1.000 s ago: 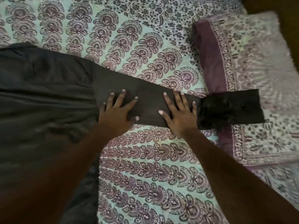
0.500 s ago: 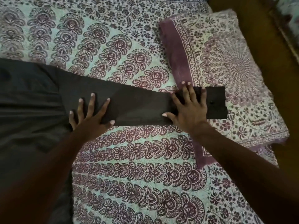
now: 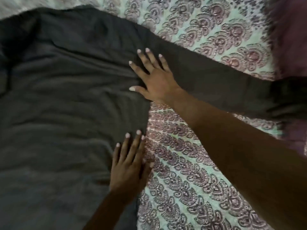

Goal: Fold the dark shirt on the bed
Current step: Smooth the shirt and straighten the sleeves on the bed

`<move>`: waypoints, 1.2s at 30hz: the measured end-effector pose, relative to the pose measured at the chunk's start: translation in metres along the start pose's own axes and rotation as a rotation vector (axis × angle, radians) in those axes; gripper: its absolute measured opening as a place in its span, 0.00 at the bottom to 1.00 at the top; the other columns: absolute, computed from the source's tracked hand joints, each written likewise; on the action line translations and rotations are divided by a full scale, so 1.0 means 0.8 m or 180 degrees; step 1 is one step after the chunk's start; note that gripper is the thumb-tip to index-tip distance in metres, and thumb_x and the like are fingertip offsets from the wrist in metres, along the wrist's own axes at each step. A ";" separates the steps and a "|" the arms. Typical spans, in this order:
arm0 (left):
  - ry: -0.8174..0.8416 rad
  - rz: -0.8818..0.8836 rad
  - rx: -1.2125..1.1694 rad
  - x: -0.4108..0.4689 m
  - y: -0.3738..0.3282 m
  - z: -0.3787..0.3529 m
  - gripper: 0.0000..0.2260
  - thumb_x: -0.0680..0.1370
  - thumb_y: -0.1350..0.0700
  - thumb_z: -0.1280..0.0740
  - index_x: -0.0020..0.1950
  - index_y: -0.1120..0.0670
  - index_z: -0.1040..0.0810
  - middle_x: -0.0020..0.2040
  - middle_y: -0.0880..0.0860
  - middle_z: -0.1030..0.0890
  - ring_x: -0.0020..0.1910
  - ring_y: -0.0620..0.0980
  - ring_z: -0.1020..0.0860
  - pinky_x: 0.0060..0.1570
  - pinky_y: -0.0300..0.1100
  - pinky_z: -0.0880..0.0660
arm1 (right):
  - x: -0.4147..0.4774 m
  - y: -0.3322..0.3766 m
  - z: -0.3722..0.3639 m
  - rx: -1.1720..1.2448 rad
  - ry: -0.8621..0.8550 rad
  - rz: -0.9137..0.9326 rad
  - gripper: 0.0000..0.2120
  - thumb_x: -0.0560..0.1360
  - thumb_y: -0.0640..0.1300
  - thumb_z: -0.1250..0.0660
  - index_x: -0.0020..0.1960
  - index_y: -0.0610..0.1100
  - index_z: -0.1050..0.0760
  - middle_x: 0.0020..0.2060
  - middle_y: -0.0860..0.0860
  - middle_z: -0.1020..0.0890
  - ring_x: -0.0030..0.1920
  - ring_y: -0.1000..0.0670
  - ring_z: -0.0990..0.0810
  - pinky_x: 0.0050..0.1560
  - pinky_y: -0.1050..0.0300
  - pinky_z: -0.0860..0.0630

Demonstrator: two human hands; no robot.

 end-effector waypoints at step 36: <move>0.0160 -0.0101 0.0155 -0.211 0.171 0.023 0.39 0.79 0.32 0.42 0.84 0.51 0.45 0.85 0.51 0.47 0.83 0.55 0.46 0.78 0.61 0.42 | -0.200 0.253 -0.061 0.0119 0.0092 -0.0516 0.36 0.81 0.69 0.47 0.84 0.56 0.50 0.84 0.45 0.53 0.84 0.40 0.55 0.81 0.35 0.50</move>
Point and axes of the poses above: each hand's wrist, its own x-axis towards the middle knuckle, its own z-axis out of the back of the hand, y = z × x, the point moved 4 cm from there along x, towards the middle knuckle
